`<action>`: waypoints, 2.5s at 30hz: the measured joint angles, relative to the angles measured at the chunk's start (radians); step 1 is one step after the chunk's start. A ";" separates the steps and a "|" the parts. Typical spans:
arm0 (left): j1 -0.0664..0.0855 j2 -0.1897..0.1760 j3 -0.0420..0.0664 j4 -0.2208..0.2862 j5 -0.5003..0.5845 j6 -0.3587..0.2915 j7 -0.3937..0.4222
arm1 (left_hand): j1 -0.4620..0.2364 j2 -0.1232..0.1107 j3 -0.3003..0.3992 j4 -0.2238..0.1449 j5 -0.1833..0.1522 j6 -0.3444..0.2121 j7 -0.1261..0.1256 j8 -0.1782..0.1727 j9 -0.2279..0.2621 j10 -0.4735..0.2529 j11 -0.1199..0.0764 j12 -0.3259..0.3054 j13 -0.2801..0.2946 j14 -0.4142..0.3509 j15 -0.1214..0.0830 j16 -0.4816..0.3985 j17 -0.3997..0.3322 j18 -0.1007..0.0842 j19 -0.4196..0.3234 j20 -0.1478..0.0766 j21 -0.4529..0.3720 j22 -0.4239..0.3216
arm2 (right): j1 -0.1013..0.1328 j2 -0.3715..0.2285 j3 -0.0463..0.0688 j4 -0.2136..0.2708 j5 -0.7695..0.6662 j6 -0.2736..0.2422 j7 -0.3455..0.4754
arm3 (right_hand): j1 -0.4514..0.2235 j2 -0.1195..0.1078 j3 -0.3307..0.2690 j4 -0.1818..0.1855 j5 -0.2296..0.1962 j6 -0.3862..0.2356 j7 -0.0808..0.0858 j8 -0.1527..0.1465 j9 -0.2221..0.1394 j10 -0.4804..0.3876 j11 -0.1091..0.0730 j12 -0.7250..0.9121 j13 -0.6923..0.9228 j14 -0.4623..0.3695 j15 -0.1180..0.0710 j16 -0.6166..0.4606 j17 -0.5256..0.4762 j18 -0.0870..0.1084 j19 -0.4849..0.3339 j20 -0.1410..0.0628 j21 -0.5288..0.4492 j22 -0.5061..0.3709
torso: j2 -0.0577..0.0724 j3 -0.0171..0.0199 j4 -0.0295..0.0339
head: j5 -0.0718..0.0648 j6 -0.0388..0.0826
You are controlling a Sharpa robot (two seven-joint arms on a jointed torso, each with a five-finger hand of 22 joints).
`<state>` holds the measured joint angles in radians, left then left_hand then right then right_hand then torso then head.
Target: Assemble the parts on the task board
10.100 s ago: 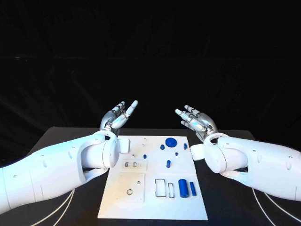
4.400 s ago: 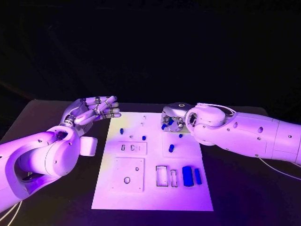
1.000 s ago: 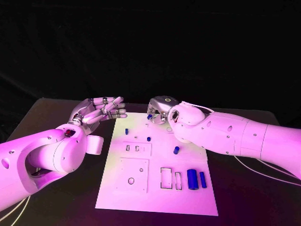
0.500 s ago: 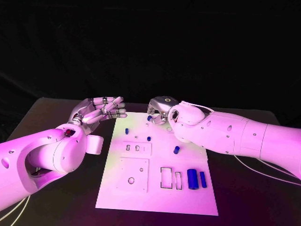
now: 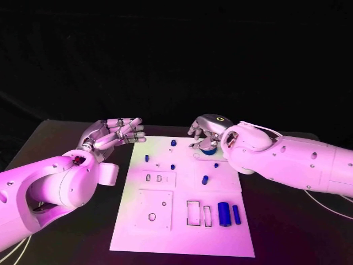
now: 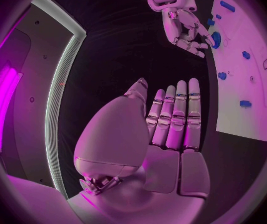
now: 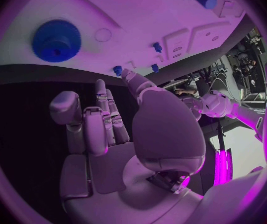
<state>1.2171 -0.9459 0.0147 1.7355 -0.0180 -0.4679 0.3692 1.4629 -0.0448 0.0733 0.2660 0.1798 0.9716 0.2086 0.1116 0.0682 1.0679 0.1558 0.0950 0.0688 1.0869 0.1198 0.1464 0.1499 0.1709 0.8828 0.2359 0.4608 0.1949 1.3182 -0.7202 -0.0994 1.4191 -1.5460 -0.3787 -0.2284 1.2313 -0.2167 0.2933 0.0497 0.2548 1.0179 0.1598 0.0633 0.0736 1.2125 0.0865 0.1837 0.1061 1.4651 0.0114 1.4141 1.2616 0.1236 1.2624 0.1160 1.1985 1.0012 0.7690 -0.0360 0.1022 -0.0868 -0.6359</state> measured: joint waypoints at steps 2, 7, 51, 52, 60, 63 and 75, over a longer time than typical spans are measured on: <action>0.000 -0.001 0.000 0.000 0.000 0.000 0.000 | 0.000 0.000 0.000 0.000 0.000 0.000 0.000 0.000 0.000 0.000 0.000 0.000 0.000 0.000 0.000 0.000 0.001 0.000 0.000 0.000 0.000 0.000 | 0.003 -0.048 0.001 0.025 0.033 0.001 0.005 | -0.002 -0.002 -0.059 0.014 -0.003 -0.013 -0.006 0.000 0.000 0.063 -0.013 0.039 0.027 0.000 -0.011 0.012 0.019 0.000 0.012 -0.010 0.012 0.021 | -0.001 0.0008 -0.0045 | -0.001 0.003; 0.000 -0.001 0.000 -0.001 0.000 0.002 -0.001 | 0.000 0.000 0.000 0.000 0.000 0.000 0.000 0.000 0.000 0.000 0.000 0.000 0.000 0.000 0.000 0.000 0.001 0.000 0.000 0.000 0.000 0.000 | 0.004 -0.110 0.001 0.035 0.103 0.017 0.007 | 0.050 0.020 -0.202 0.031 0.052 -0.035 -0.026 0.015 0.004 0.212 -0.044 0.388 0.348 0.001 -0.037 0.061 0.047 -0.017 0.057 -0.036 0.059 0.092 | -0.002 0.0042 -0.0137 | -0.005 0.009; 0.000 0.007 0.000 -0.012 0.000 0.009 -0.006 | 0.000 0.000 0.000 0.000 0.000 0.000 0.000 0.000 0.000 0.000 0.000 -0.006 0.000 -0.004 0.004 0.000 0.000 0.000 0.000 0.000 0.000 0.000 | -0.023 -0.024 -0.002 -0.112 0.251 0.114 -0.012 | 0.178 0.110 -0.352 0.135 0.113 -0.089 -0.006 0.118 0.039 0.223 -0.018 1.236 1.202 0.003 -0.024 0.128 0.046 -0.032 0.103 -0.018 0.112 0.206 | -0.005 0.0043 -0.0153 | -0.011 -0.011; 0.000 0.007 0.000 -0.012 0.000 0.009 -0.006 | 0.000 0.000 0.000 0.000 0.000 0.000 0.000 0.000 0.000 0.000 0.000 -0.006 0.000 -0.004 0.004 0.000 0.000 0.000 0.000 0.000 0.000 0.000 | -0.023 -0.024 -0.001 -0.113 0.249 0.114 -0.012 | 0.179 0.109 -0.352 0.135 0.113 -0.089 -0.006 0.118 0.039 0.223 -0.018 1.236 1.202 0.003 -0.024 0.128 0.046 -0.032 0.103 -0.018 0.112 0.206 | -0.005 0.0043 -0.0153 | -0.010 -0.012; 0.000 0.006 0.000 -0.013 0.000 0.009 -0.006 | 0.000 0.000 0.000 0.000 0.000 0.000 0.000 0.000 0.000 0.000 0.000 -0.006 0.000 -0.004 0.004 -0.004 0.000 0.000 0.000 0.000 0.000 0.000 | -0.024 -0.023 0.001 -0.118 0.234 0.117 -0.012 | 0.191 0.114 -0.348 0.131 0.115 -0.089 -0.007 0.125 0.041 0.227 -0.021 1.240 1.202 0.003 -0.024 0.128 0.046 -0.032 0.103 -0.018 0.116 0.207 | -0.005 0.0050 -0.0153 | -0.007 -0.013; 0.000 0.006 0.000 -0.013 0.000 0.009 -0.006 | 0.000 0.000 0.000 0.000 0.000 0.000 0.000 0.000 0.000 0.000 0.000 -0.006 0.000 -0.004 0.004 -0.004 0.001 0.000 0.000 0.000 0.000 0.000 | -0.026 -0.022 0.002 -0.119 0.227 0.117 -0.010 | 0.192 0.115 -0.345 0.128 0.117 -0.089 -0.007 0.126 0.042 0.227 -0.021 1.245 1.202 0.003 -0.024 0.131 0.046 -0.032 0.103 -0.018 0.116 0.209 | -0.004 0.0054 -0.0154 | -0.007 -0.014; 0.000 0.006 0.000 -0.014 0.000 0.010 -0.006 | 0.000 0.000 0.000 0.000 0.000 0.000 0.000 0.000 0.000 0.000 0.000 -0.006 0.000 -0.004 0.004 -0.004 0.001 0.000 0.000 0.000 0.000 0.000 | -0.032 -0.018 0.004 -0.115 0.198 0.104 -0.009 | 0.185 0.127 -0.342 0.131 0.117 -0.045 -0.025 0.165 0.054 0.250 -0.030 1.275 1.202 0.003 -0.024 0.136 0.046 -0.032 0.113 -0.021 0.128 0.231 | -0.004 0.0052 -0.0151 | -0.008 -0.019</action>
<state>1.2169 -0.9403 0.0145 1.7217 -0.0180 -0.4583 0.3629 1.4629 -0.0448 0.0734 0.2660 0.1798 0.9716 0.2086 0.1116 0.0682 1.0679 0.1558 0.0892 0.0688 1.0832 0.1234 0.1428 0.1510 0.1708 0.8828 0.2358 0.4608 0.1950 1.2863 -0.7384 -0.0955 1.3046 -1.3476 -0.2742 -0.2373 1.4158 -0.0893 -0.0488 0.1809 0.3718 0.9727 0.1349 0.2280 0.1280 1.4627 0.0565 1.4583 1.3078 1.4682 -0.0125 1.5497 1.3075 0.0920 1.3757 0.0947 1.3263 1.2327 0.7651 -0.0308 0.0871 -0.0949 -0.6547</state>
